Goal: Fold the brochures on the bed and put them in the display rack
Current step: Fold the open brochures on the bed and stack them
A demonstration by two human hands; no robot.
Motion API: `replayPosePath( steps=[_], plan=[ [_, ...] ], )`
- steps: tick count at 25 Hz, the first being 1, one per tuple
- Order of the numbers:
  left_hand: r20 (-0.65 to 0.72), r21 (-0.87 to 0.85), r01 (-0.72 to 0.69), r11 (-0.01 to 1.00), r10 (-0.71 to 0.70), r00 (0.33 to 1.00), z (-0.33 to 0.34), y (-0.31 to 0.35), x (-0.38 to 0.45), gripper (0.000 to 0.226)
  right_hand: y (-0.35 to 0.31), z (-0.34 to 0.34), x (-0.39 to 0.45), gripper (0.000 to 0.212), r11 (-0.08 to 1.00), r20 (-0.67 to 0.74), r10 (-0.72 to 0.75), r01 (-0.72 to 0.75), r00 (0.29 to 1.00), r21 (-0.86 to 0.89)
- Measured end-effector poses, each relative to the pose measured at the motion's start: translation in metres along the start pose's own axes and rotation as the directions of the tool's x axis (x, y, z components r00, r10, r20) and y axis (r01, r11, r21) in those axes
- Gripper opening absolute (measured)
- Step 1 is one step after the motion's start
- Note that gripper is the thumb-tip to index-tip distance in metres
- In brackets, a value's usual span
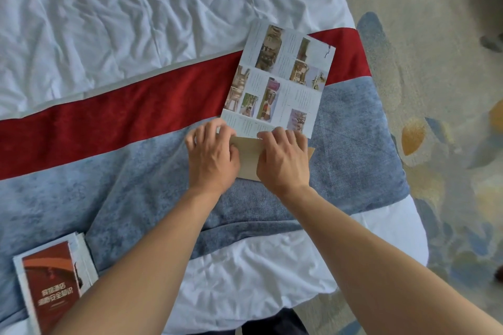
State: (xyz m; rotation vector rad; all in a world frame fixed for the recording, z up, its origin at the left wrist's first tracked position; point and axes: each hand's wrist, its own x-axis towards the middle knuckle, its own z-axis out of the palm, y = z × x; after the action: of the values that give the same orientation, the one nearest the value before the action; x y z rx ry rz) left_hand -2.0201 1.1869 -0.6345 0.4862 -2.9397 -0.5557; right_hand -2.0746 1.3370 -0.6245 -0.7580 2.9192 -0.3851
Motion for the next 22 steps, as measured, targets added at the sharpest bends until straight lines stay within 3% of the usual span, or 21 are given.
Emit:
replayPosePath(
  steps=[3,6,12,17,22],
  plan=[
    [0.054,0.024,0.004,1.000,-0.005,0.999,0.005,-0.001,0.009,0.026,0.009,0.006,0.001,0.059,0.998,0.080,0.052,-0.049,0.995,-0.046],
    [0.120,0.029,0.012,1.000,-0.015,0.993,0.011,-0.001,0.022,0.028,0.016,0.013,0.005,0.070,0.993,0.170,0.108,-0.098,0.980,-0.062],
    [0.286,-0.016,0.062,0.998,-0.055,0.957,0.030,0.001,0.051,0.033,0.026,0.025,0.024,0.070,0.981,0.263,0.195,-0.186,0.945,-0.059],
    [0.301,-0.037,0.023,0.999,-0.011,0.954,0.040,0.000,0.062,0.050,0.029,0.033,0.034,0.076,0.970,0.348,0.240,-0.234,0.906,-0.060],
    [0.321,-0.092,0.094,0.991,-0.059,0.945,0.043,-0.005,0.070,0.068,0.032,0.037,0.036,0.078,0.968,0.320,0.250,-0.236,0.914,-0.084]
  ],
)
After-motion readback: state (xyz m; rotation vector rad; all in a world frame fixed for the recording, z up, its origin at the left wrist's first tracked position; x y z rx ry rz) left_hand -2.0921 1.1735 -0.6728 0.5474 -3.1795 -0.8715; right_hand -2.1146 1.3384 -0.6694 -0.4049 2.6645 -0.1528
